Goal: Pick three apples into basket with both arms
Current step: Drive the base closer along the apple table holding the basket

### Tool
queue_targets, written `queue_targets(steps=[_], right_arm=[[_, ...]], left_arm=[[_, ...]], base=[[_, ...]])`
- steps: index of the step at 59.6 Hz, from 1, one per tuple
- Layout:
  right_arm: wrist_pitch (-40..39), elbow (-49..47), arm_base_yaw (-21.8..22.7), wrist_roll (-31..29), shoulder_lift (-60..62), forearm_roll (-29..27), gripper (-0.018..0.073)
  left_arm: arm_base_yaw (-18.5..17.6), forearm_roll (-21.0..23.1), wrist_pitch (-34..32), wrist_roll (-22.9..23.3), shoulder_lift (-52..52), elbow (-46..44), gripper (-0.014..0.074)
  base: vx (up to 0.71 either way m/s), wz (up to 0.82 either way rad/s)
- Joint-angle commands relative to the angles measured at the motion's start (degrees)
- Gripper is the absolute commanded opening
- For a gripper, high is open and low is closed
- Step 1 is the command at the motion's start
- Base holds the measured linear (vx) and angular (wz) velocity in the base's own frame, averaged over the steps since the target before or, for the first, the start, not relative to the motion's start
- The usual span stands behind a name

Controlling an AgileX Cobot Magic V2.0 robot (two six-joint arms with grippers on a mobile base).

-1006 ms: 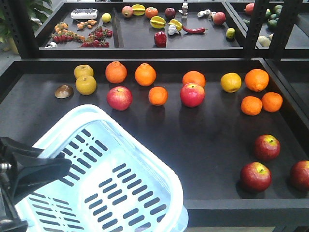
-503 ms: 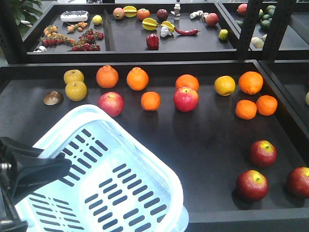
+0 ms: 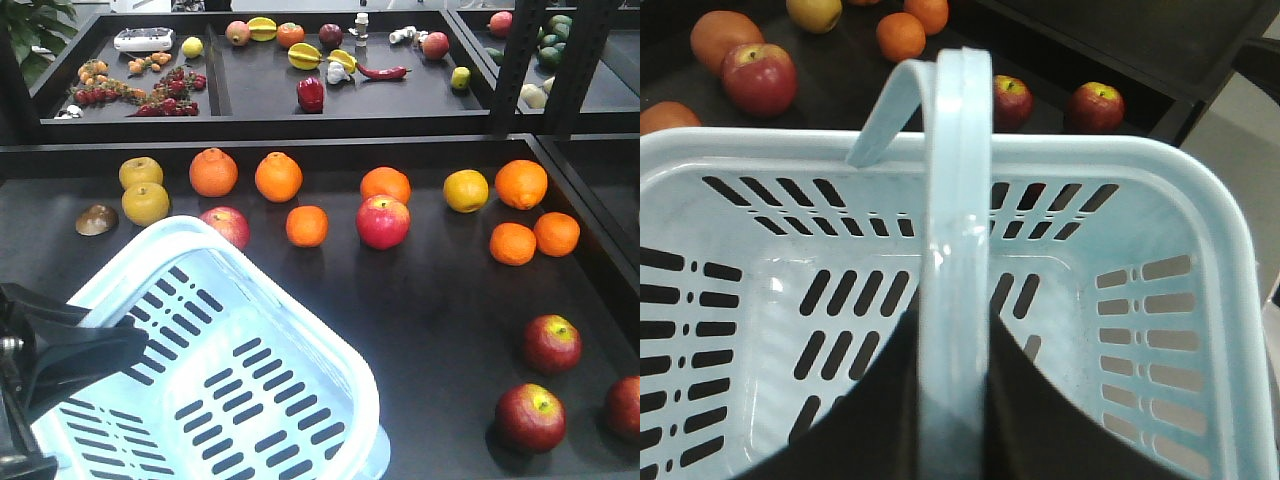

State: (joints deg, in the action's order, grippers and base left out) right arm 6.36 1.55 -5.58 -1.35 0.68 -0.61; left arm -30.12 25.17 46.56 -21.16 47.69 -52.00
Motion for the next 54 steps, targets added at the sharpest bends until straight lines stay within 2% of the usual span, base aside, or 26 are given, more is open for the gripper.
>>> queue_targets(steps=[1, 54], right_arm=[[-4.1, 0.8, 0.4, -0.1, 0.7, 0.1, -0.0008], [-4.1, 0.8, 0.4, -0.1, 0.7, 0.1, -0.0008]], left_arm=[[-0.2, 2.1, -4.7, 0.2, -0.6, -1.8, -0.0006], [-0.2, 2.1, -4.7, 0.2, -0.6, -1.8, -0.0006]], base=[[0.09, 0.00], [0.07, 0.02]])
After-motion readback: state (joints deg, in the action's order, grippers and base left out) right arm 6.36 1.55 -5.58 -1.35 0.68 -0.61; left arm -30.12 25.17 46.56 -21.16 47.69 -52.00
